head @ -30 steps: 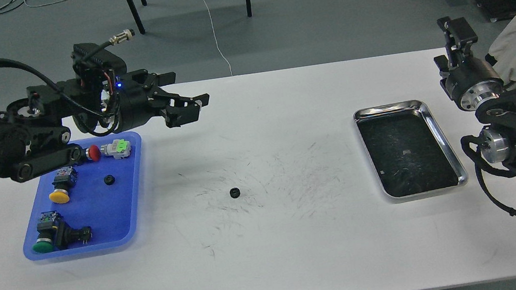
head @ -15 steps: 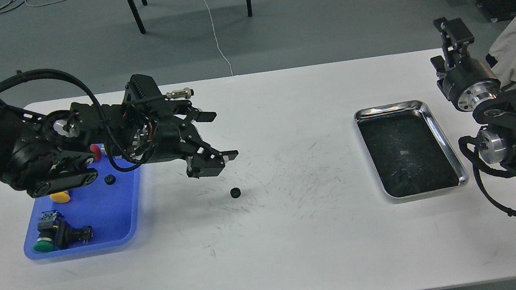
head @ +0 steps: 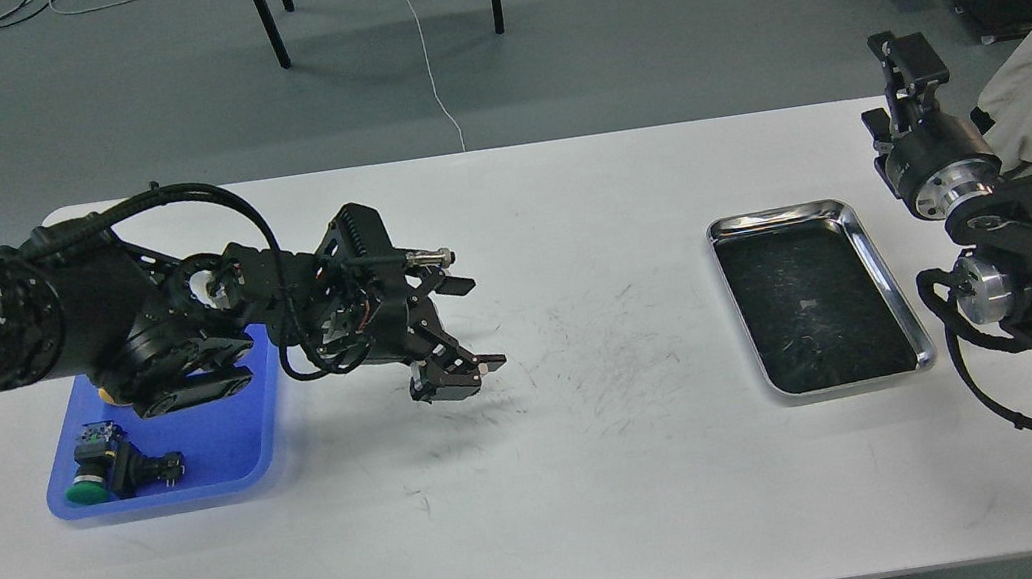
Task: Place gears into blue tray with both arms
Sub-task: 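Lower the left gripper over the black part on the table, then close the left gripper on the black part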
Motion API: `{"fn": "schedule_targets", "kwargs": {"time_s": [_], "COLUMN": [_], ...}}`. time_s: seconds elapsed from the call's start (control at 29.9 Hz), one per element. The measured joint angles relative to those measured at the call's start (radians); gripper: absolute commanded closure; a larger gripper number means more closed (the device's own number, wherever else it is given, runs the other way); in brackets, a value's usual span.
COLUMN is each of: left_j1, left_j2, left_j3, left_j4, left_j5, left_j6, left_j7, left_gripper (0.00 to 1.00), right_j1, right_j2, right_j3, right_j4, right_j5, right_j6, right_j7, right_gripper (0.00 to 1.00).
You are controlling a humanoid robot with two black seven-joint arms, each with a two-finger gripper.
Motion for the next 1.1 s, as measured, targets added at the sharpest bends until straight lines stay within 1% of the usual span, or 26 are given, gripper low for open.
{"fn": "schedule_targets", "kwargs": {"time_s": [0.33, 0.5, 0.6, 0.74, 0.84, 0.94, 1.1], "left_j1": [0.078, 0.116, 0.144, 0.168, 0.176, 0.179, 0.185], "left_j2": [-0.008, -0.022, -0.027, -0.029, -0.029, -0.027, -0.027], "left_j3": [0.004, 0.003, 0.003, 0.003, 0.000, -0.001, -0.001], "left_j4": [0.025, 0.067, 0.109, 0.133, 0.135, 0.136, 0.137], "left_j5": [-0.001, -0.001, -0.002, -0.002, -0.002, -0.003, -0.005], "left_j6": [-0.001, -0.001, -0.001, 0.000, -0.001, -0.002, -0.008], "left_j7": [0.000, 0.000, 0.000, 0.000, 0.000, 0.000, 0.000], "left_gripper": [0.19, 0.23, 0.23, 0.23, 0.25, 0.31, 0.35], "right_j1": [0.000, -0.002, -0.004, -0.005, -0.006, -0.008, -0.009], "right_j2": [0.000, 0.000, 0.000, 0.000, 0.000, 0.000, 0.000], "right_j3": [0.000, -0.001, -0.002, -0.002, -0.002, -0.003, -0.003], "right_j4": [0.001, 0.001, 0.001, 0.000, -0.002, -0.002, -0.002], "right_j5": [0.000, 0.000, 0.000, 0.000, -0.002, -0.003, -0.004], "right_j6": [-0.001, -0.002, -0.002, -0.002, -0.002, -0.002, -0.002], "right_j7": [0.000, 0.000, 0.000, 0.000, 0.000, 0.000, 0.000], "right_gripper": [0.05, 0.05, 0.05, 0.05, 0.05, 0.05, 0.05]}}
